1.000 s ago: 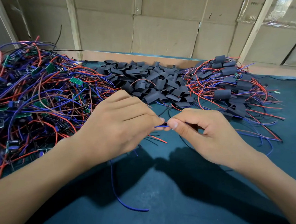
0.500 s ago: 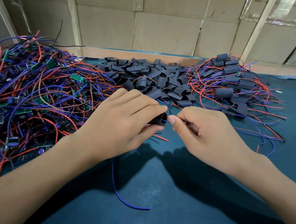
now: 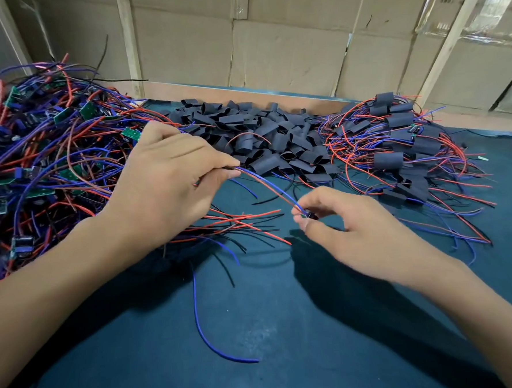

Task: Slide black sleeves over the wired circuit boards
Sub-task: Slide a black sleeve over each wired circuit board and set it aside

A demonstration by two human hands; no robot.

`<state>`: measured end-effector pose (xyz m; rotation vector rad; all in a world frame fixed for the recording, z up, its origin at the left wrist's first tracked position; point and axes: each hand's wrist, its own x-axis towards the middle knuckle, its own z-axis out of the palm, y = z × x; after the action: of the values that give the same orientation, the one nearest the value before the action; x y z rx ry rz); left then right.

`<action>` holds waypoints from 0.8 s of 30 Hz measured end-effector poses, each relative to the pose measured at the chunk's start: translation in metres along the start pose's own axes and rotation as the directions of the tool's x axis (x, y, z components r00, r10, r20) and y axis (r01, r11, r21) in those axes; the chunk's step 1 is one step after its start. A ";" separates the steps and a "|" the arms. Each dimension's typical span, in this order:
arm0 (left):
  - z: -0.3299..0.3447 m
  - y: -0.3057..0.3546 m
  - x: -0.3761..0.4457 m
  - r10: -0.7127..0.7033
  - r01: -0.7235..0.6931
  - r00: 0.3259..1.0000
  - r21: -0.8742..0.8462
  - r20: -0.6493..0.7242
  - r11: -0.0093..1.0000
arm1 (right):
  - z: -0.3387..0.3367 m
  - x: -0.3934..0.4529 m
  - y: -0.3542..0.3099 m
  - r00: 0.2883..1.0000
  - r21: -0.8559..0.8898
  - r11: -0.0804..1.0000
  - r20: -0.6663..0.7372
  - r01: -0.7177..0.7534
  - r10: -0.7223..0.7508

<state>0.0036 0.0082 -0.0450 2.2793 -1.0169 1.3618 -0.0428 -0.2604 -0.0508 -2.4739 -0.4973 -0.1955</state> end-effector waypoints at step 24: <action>0.005 0.033 0.003 0.181 -0.185 0.973 0.017 0.140 0.983 | 0.003 -0.002 -0.019 0.986 0.674 0.738 -0.144 0.038 0.080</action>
<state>-0.0153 -0.0191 -0.0484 2.3798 -1.2882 1.3086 -0.0518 -0.2450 -0.0440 -1.7226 -0.3786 -0.1684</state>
